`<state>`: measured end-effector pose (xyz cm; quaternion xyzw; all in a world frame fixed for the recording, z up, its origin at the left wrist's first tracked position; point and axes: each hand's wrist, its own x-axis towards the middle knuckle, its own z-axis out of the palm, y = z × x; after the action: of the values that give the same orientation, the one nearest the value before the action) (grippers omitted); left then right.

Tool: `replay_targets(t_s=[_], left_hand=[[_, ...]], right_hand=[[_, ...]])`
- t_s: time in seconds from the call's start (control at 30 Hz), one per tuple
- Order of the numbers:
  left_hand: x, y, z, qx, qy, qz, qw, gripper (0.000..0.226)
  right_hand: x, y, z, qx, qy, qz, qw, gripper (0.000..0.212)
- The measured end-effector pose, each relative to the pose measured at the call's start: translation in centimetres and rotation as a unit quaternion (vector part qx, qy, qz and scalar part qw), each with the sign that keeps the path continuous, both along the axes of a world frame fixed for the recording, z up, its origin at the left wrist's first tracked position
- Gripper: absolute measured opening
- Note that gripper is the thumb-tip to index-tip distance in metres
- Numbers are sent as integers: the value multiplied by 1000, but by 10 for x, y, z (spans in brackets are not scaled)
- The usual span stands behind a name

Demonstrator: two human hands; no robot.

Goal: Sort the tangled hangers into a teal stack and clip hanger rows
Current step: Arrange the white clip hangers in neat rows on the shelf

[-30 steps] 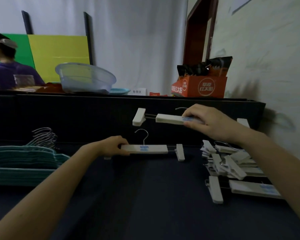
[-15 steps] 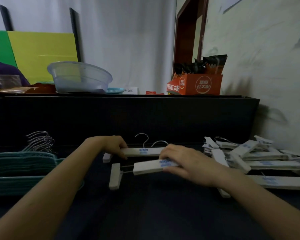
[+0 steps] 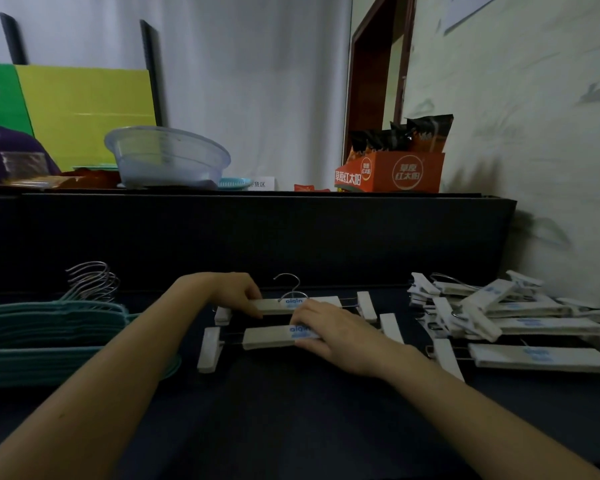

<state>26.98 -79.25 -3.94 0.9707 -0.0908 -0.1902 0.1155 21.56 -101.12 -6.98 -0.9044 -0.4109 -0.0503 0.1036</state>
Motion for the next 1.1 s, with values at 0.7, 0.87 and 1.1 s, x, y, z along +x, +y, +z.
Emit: replay_targets(t_s=[0.7,0.87,1.1], left_hand=[[-14,-10,11,23,-232,-7,972,28],[-18,-54,18,1,-310,-20,951,21],[-24,-138,22,-73,-328,-105,936,22]], right_hand=[[22,3,5,-43,-70,-15,997,44],[18,-45,42,24,-68,-50,996,30],[39,-172,81,102,-32,-169,980,35]])
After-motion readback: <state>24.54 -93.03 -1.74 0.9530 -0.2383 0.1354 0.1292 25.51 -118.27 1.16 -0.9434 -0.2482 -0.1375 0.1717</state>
